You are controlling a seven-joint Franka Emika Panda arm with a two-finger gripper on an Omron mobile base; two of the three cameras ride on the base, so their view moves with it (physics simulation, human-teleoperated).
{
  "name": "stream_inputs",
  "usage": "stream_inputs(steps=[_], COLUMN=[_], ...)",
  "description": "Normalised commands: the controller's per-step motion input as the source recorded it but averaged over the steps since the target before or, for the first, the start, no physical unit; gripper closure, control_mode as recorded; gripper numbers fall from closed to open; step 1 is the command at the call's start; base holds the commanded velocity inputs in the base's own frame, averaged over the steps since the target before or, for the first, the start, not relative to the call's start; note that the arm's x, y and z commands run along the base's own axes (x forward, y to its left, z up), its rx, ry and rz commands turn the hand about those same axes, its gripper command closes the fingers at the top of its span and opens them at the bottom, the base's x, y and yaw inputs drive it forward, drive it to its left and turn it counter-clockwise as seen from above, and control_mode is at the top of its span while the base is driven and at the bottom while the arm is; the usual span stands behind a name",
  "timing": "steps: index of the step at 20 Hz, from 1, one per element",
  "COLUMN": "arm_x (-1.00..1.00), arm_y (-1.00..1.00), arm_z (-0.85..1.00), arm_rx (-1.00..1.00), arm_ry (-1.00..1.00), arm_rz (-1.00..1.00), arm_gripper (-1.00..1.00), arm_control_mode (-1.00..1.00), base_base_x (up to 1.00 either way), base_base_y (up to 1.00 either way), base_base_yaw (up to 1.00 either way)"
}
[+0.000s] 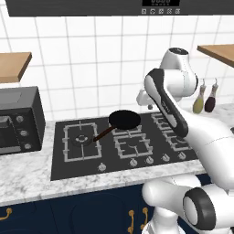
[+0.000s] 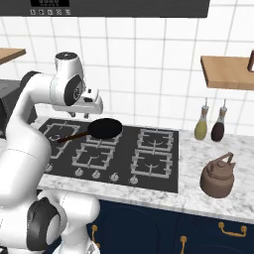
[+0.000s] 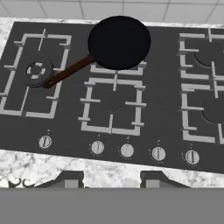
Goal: Pick the kettle from the counter and place it on a stove burner. Then turn the burner on.
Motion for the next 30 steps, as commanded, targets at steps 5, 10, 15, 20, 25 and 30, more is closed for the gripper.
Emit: stream_inputs(steps=[5, 10, 15, 20, 25, 30], arm_x=[-0.08, -0.31, -0.36, -0.27, -0.14, 0.00], arm_y=[-0.49, -1.00, -1.00, -1.00, -1.00, -1.00], arm_z=[0.00, 0.00, 0.00, -0.02, -0.09, -0.20], arm_rx=[0.00, 0.00, 0.00, 0.02, 0.01, 0.00], arm_ry=[0.00, -0.01, -0.01, 0.00, 0.00, 0.06], arm_rz=[0.00, -0.05, -0.14, -0.25, -0.25, -0.22], arm_gripper=[-1.00, -1.00, -1.00, -1.00, -1.00, -1.00], arm_control_mode=[-1.00, -1.00, -1.00, -1.00, -1.00, -1.00], base_base_x=[0.00, 0.00, 0.00, 0.00, 0.00, 0.00], base_base_y=[0.00, 0.00, 0.00, 0.00, 0.00, 0.00], base_base_yaw=[0.00, 0.00, 0.00, 0.00, 0.00, 0.00])
